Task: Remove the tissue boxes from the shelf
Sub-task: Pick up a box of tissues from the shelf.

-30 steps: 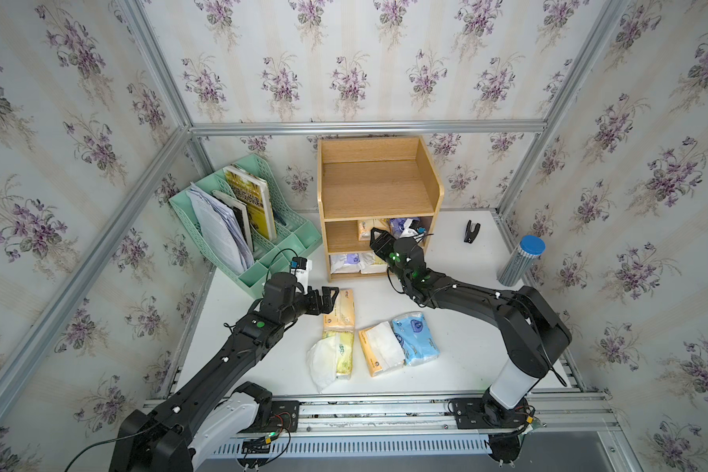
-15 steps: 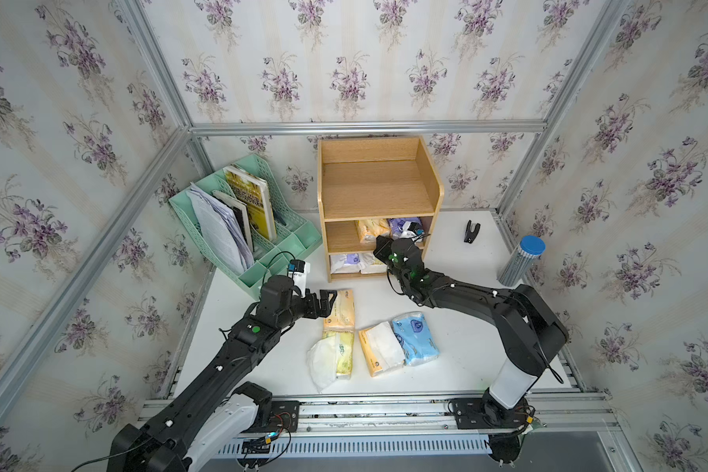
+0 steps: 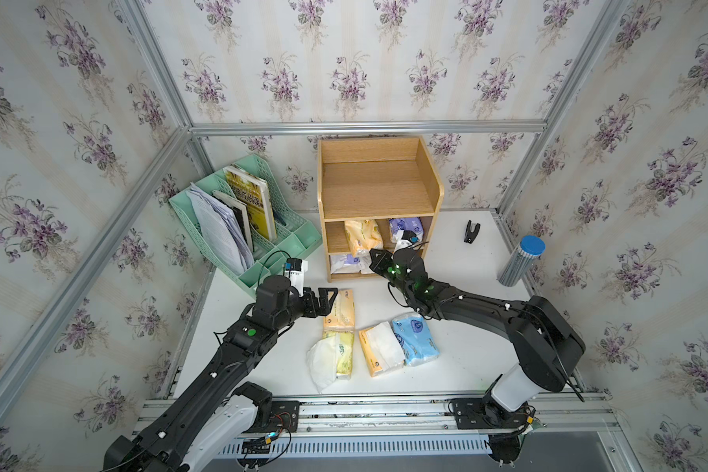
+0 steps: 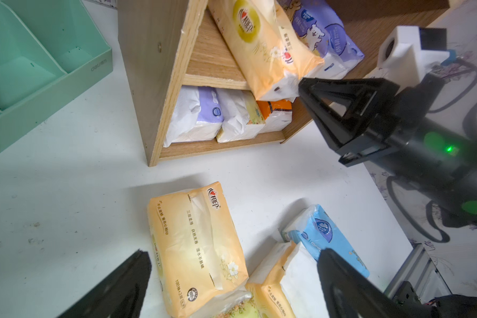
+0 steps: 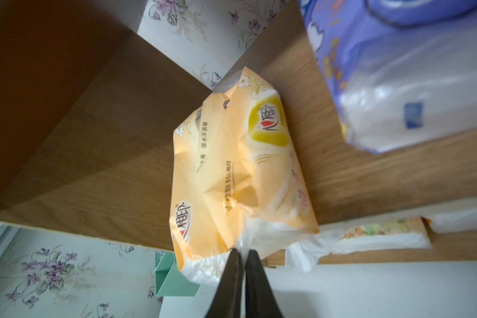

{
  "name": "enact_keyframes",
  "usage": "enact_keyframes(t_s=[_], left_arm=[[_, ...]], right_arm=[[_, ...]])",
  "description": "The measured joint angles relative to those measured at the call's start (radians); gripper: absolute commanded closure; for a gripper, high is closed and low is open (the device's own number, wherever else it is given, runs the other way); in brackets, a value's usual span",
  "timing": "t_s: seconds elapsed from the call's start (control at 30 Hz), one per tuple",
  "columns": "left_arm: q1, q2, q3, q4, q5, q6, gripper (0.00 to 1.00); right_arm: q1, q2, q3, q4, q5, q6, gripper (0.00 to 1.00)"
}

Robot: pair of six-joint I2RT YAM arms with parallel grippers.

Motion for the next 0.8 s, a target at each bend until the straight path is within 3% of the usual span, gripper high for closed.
enact_keyframes(t_s=[0.1,0.2,0.47,0.8], left_arm=[[-0.002,-0.004,0.005,0.000,0.009,-0.014,0.01],[-0.005,-0.005,0.009,-0.002,0.017,-0.019,0.01],[-0.005,0.010,0.018,-0.001,0.024,-0.025,0.01],[-0.006,0.047,0.044,-0.012,0.026,-0.016,0.01]], right_arm=[[0.015,-0.024,-0.021,0.000,-0.031,-0.001,0.40],[0.015,-0.074,-0.057,-0.011,-0.032,-0.002,0.31],[-0.059,-0.242,-0.229,0.082,-0.035,-0.012,0.26],[-0.096,-0.156,-0.121,0.101,-0.197,-0.070,0.23]])
